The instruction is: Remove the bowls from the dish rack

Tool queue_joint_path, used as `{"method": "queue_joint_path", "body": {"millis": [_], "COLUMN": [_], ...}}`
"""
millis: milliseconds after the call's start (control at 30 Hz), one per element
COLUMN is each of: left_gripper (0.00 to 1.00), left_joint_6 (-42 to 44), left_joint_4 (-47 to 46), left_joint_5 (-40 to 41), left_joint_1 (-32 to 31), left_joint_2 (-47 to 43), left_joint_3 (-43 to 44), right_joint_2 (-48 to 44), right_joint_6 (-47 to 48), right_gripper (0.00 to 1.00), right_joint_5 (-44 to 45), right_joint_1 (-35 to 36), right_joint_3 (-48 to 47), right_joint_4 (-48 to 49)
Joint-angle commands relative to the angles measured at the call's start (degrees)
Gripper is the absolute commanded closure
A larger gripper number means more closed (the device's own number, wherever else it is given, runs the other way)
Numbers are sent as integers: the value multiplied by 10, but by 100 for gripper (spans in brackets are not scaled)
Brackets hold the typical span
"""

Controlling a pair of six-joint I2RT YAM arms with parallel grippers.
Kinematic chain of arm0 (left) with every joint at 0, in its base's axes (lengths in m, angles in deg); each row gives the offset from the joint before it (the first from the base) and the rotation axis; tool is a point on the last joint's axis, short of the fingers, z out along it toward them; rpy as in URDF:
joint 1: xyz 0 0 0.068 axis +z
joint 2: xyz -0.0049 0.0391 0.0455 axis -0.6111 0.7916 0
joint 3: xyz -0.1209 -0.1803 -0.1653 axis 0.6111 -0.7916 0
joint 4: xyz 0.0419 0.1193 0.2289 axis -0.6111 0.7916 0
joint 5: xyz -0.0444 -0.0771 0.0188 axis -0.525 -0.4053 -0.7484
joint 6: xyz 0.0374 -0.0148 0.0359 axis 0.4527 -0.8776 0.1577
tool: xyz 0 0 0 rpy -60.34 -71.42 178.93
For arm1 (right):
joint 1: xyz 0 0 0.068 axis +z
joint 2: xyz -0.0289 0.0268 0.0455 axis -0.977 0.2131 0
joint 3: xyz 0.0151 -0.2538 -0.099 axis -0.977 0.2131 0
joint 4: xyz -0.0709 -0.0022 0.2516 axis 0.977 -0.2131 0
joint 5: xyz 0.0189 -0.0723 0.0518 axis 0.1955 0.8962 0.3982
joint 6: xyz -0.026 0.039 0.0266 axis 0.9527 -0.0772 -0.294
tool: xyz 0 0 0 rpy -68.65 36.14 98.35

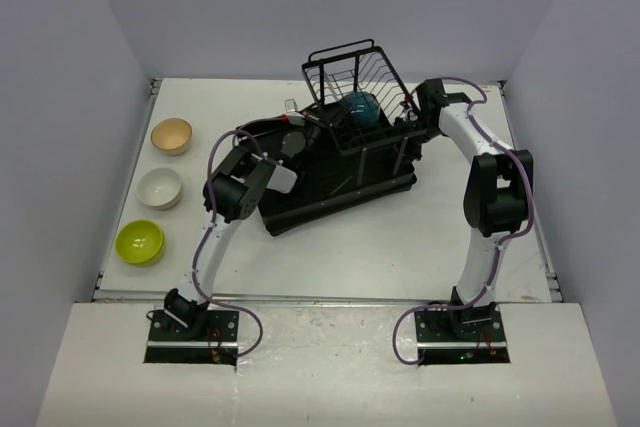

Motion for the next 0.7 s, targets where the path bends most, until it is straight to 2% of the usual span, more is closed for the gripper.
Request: {"method": "queue_joint_path", "body": {"millis": [0,100,167,500,667], "left_gripper": [89,98,100,100,100], "left_joint_6": [-30,-35,-40,-36,7], "left_joint_4": [-70,-74,-82,-129,-120], "left_joint_5": [11,10,10,-11,-48], "left_joint_1": [6,4,4,5,9], "left_joint_2": [43,46,46,25,-23], "left_joint_3": [20,21,17,-9,-33], "right_joint_2": [-19,-20,-20,-25,-30], "right_joint_6": [4,4,5,6,5], "right_gripper": [86,86,86,86,86], "right_joint_5": [-16,-15,-16,-16,-15], "right_joint_1": [0,-1,-1,-2,-3], "right_joint_3": [-3,-4,-4,0,8], "right_joint_4": [7,7,7,9,14]}}
